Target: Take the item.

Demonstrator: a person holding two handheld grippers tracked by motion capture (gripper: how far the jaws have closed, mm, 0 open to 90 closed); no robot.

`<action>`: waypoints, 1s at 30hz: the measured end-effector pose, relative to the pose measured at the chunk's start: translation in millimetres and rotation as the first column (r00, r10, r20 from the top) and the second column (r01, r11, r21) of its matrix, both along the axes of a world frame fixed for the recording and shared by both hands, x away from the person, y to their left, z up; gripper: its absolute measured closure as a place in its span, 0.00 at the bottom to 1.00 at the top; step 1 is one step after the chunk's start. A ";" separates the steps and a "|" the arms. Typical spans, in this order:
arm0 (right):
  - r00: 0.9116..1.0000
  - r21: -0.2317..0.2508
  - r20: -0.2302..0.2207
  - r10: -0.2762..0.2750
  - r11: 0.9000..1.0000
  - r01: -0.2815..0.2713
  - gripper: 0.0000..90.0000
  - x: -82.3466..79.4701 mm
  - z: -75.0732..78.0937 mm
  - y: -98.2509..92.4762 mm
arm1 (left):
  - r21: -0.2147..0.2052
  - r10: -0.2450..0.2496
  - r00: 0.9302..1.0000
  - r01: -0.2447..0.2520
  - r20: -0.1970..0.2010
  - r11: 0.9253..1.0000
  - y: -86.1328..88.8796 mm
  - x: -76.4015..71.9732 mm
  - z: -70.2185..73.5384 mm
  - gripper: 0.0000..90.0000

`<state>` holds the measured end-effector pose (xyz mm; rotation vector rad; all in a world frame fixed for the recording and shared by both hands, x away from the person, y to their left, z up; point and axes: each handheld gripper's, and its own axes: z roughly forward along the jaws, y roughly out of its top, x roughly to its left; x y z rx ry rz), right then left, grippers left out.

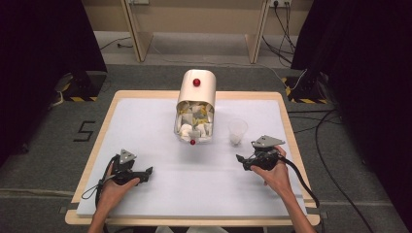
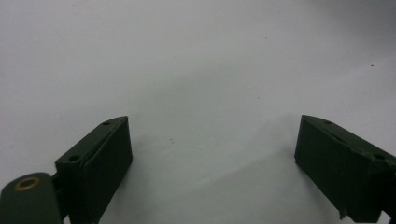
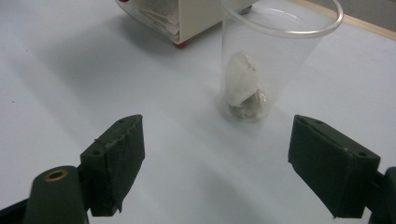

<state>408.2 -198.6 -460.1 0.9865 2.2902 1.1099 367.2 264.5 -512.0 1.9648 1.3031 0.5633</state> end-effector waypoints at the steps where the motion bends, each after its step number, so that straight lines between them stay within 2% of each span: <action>1: 1.000 -0.002 0.000 0.004 1.000 -0.004 0.22 -0.8 -0.5 0.5 | 0.000 0.000 1.000 0.000 0.000 1.000 0.0 0.0 0.0 0.11; 19: 0.999 -0.035 -0.014 0.050 0.998 -0.051 0.22 -26.0 -8.4 8.2 | 0.000 0.000 1.000 0.000 0.000 1.000 0.0 0.0 0.0 0.11; 26: 0.998 -0.016 -0.043 0.046 0.999 -0.047 0.22 -31.6 -16.6 0.8 | 0.000 0.000 1.000 0.000 0.000 1.000 0.0 0.0 0.0 0.11; 27: 0.998 -0.025 -0.047 0.044 0.999 -0.046 0.21 -32.3 -17.2 -0.1 | 0.000 0.000 1.000 0.000 0.000 1.000 0.0 0.0 0.0 0.11; 29: 0.998 -0.020 -0.044 0.043 0.999 -0.044 0.22 -33.5 -17.9 -1.1 | 0.001 0.000 1.000 0.000 0.000 1.000 0.0 0.0 0.0 0.11; 30: 0.998 -0.007 -0.054 0.043 0.999 -0.043 0.22 -35.7 -19.3 -3.5 | 0.000 0.000 1.000 0.000 0.000 1.000 0.0 0.0 0.0 0.11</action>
